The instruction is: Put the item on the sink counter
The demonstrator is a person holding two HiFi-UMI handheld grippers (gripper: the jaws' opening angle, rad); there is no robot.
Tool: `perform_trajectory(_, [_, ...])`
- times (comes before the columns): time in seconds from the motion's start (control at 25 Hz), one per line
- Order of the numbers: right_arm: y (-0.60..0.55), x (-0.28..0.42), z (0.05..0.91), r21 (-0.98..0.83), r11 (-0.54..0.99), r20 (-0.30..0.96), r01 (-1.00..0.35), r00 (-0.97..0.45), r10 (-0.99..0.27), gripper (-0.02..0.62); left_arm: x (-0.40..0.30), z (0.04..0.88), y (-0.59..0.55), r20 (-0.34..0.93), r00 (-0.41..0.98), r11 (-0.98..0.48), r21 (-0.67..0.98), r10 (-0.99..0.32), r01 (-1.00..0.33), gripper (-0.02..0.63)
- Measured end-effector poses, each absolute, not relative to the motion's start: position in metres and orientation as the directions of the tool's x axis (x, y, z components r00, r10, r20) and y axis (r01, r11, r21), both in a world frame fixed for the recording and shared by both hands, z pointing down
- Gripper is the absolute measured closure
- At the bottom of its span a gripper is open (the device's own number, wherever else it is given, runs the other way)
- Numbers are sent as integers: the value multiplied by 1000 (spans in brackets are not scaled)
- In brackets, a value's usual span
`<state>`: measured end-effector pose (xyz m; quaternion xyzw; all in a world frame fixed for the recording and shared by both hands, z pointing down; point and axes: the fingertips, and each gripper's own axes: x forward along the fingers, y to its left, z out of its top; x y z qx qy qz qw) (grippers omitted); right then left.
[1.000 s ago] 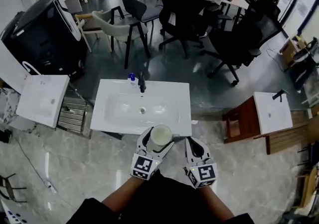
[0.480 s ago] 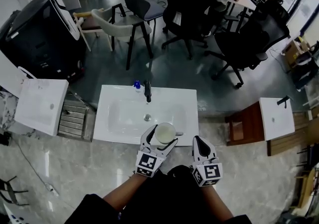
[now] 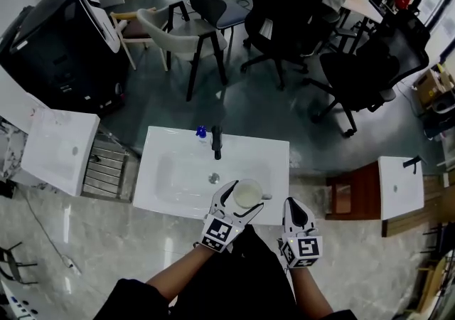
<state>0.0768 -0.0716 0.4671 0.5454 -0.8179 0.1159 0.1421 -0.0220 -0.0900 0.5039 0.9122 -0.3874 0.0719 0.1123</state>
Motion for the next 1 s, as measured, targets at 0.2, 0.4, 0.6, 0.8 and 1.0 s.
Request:
perform_trajectory(0.2, [-119, 75, 477, -65, 433, 320, -899, -430, -844, 565, -6, 522, -141, 225, 685, -673, 141, -693, -726, 207])
perform_trajectory(0.4, [-180, 85, 487, -42, 417, 313, -908, -408, -858, 565, 7, 548, -190, 253, 648, -636, 141, -718, -759, 207])
perform_trajectory(0.6, [-227, 81, 505, -72, 458, 309, -886, -456, -835, 565, 11, 567, -237, 266, 613, -591, 165, -744, -790, 207])
perform_trajectory(0.8, [-258, 86, 534, -41, 474, 373, -879, -454, -809, 565, 14, 596, -273, 291, 570, -558, 129, -769, -819, 207])
perform_trajectory(1.0, [-281, 92, 554, -72, 476, 397, -877, -463, -792, 564, 9, 628, -295, 347, 540, -529, 135, -767, -838, 207])
